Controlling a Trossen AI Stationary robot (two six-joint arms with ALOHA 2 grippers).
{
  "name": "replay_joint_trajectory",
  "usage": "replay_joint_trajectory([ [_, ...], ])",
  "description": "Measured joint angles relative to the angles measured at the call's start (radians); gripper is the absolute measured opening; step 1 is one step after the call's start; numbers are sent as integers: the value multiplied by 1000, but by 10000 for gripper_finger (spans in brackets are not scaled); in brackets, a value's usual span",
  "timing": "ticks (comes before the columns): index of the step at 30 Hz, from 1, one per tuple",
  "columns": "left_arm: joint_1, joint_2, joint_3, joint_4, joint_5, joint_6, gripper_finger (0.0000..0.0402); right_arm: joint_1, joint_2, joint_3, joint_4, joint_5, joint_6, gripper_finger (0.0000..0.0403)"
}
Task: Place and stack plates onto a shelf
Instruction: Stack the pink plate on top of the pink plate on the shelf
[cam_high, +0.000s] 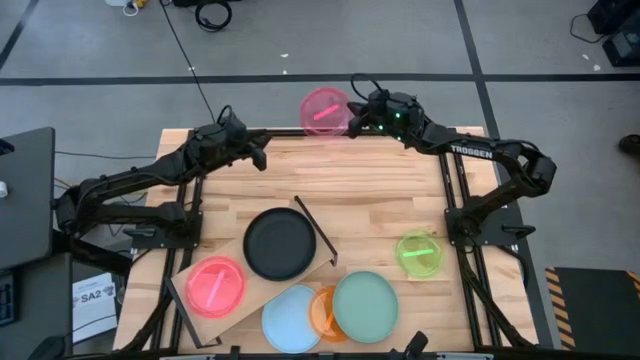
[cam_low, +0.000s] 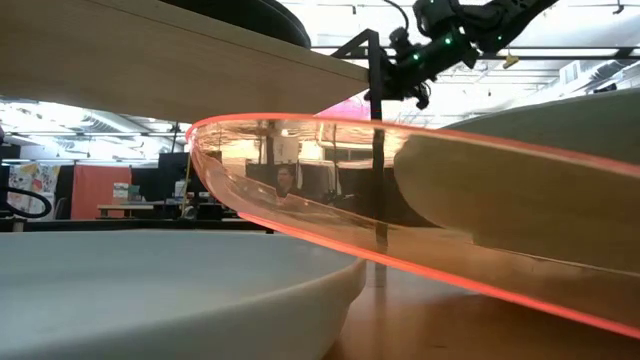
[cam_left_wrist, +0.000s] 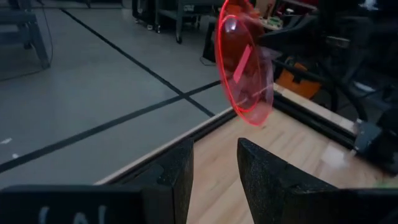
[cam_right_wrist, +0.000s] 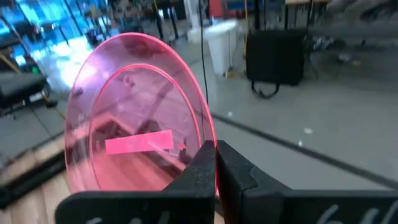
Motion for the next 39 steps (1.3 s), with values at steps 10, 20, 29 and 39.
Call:
replay_joint_trajectory([
  [10,0,112,0,126,-15,1,130,132,0,0,150,243,-104,6],
  [20,0,201,0,343,-15,4,130,199,0,0,219,344,-216,7],
  [29,0,230,0,446,-11,2,130,200,0,0,218,344,-218,7],
  [39,0,230,0,468,-10,3,130,231,0,0,217,340,-237,7],
])
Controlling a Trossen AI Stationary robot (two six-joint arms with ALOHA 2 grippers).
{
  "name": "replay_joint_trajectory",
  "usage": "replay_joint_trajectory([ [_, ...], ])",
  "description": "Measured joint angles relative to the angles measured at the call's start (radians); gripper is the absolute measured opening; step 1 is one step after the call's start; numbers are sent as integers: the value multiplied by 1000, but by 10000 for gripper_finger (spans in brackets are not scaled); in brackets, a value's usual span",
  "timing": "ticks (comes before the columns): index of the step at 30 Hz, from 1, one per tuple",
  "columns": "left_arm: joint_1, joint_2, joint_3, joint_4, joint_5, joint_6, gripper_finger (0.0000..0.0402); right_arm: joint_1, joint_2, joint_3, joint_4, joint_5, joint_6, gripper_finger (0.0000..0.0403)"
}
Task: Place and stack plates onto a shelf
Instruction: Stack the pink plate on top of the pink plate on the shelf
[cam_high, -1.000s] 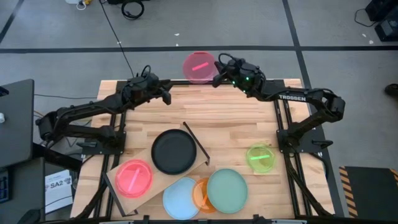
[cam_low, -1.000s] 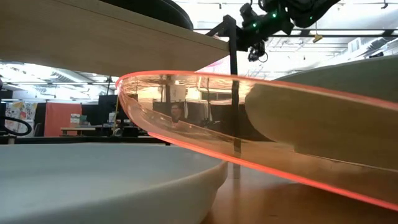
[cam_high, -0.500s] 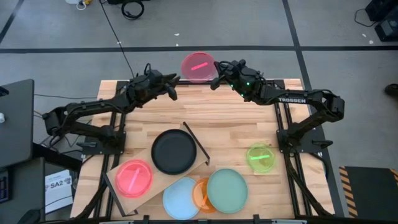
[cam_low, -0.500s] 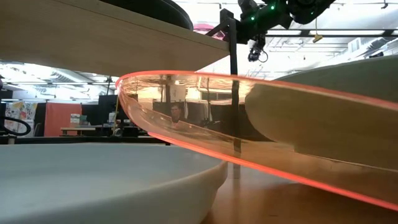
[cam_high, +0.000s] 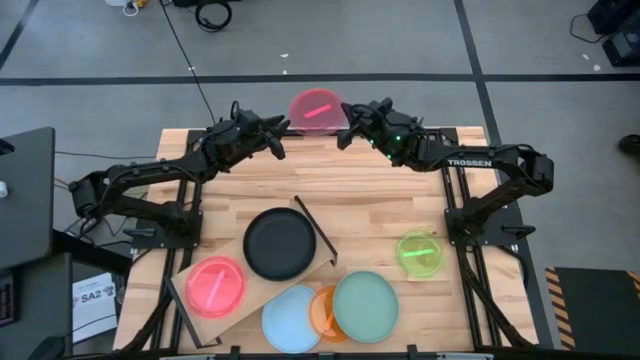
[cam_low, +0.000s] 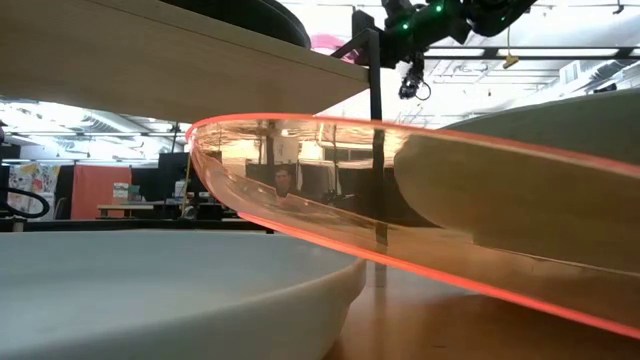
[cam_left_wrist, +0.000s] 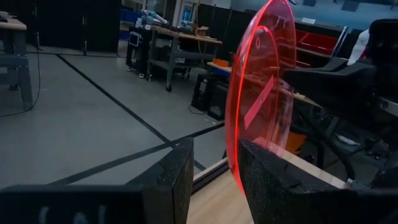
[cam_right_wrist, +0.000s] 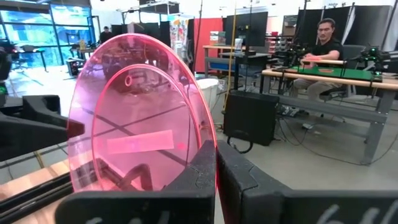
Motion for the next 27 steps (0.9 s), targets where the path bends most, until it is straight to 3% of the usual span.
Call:
replay_joint_trajectory([
  [17,0,0,0,0,0,0,128,35,0,0,0,0,0,7],
  [27,-1,0,0,0,2,0,83,42,0,0,0,0,0,7],
])
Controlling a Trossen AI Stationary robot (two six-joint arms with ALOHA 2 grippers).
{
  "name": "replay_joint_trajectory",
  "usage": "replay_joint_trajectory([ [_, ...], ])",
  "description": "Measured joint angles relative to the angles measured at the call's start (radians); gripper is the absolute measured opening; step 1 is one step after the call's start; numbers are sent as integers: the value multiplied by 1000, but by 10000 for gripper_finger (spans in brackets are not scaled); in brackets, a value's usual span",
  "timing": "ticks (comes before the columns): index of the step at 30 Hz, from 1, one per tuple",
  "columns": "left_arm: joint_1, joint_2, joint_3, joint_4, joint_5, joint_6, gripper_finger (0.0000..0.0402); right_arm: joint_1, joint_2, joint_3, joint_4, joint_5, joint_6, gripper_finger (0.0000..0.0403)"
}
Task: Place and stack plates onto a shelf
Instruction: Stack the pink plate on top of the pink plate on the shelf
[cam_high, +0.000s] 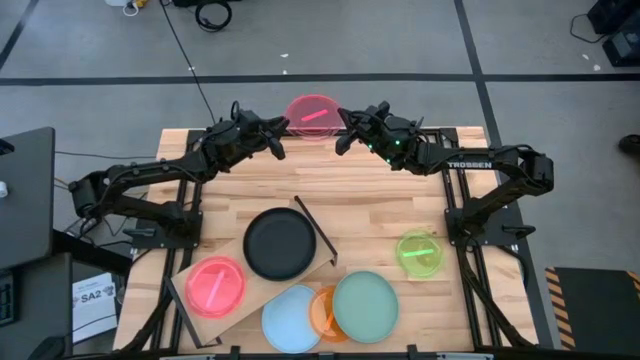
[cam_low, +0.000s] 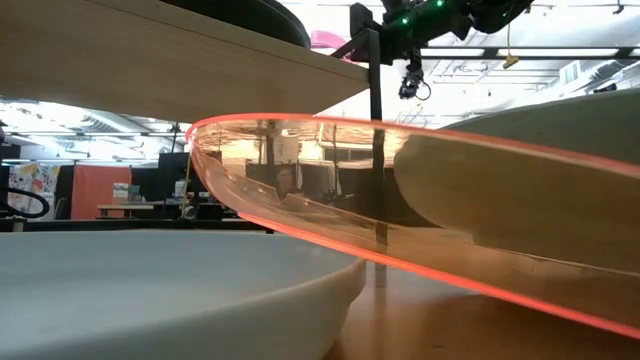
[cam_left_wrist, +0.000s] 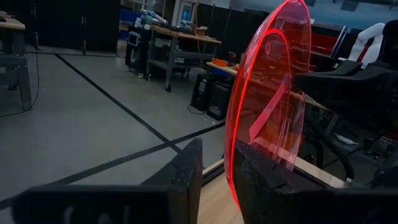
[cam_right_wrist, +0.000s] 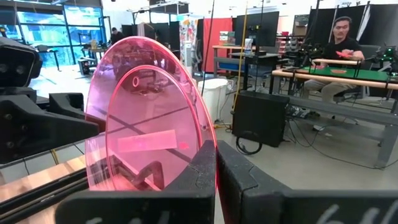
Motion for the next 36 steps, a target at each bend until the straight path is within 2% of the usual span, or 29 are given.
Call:
replay_joint_trajectory([
  [14,1,0,0,0,-3,25,9,0,0,0,0,-1,1,10],
  [28,1,-1,-1,-1,-5,27,6,-1,0,0,1,-46,3,22],
  [36,0,-1,-1,0,0,27,6,-3,0,0,1,-110,0,68],
])
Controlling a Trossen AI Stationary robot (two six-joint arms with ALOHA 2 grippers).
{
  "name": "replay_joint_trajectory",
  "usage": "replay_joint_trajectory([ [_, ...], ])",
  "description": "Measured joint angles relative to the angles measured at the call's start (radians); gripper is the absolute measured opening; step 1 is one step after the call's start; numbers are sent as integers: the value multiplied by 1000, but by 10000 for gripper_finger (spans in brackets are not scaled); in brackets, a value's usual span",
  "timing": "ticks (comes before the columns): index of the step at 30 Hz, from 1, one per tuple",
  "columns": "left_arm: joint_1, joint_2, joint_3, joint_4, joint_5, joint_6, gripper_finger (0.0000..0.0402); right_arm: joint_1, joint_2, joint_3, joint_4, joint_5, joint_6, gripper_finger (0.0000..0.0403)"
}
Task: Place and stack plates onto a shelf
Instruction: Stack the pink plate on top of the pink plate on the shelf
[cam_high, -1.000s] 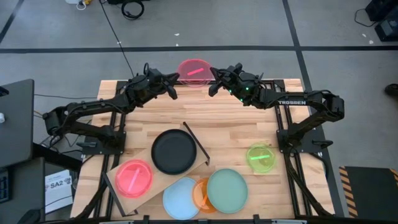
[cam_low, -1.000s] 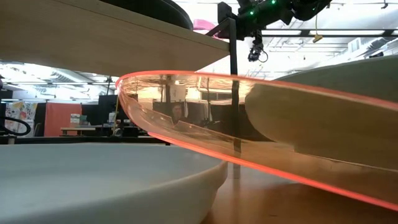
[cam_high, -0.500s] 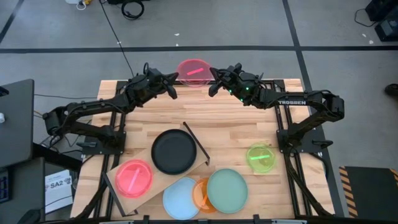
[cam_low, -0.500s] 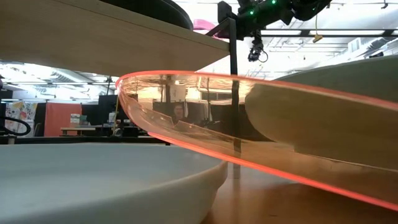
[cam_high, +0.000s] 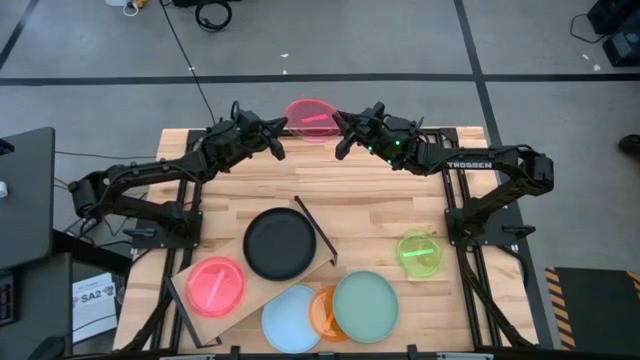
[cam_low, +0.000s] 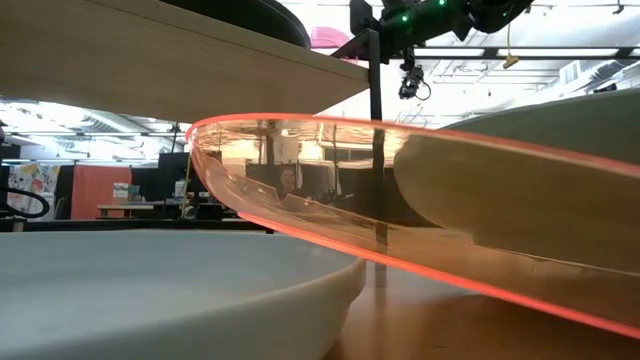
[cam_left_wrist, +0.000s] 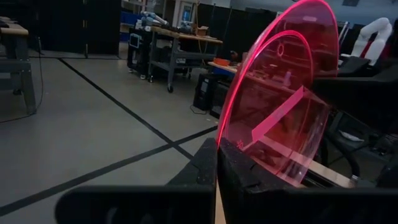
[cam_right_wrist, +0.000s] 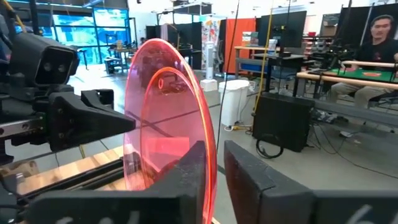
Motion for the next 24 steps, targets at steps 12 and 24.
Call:
replay_joint_trajectory([
  [12,1,0,0,0,-2,0,6,0,0,0,-1,1,-50,151],
  [24,1,0,0,-1,-13,2,6,1,-140,-1,-201,1,-41,170],
])
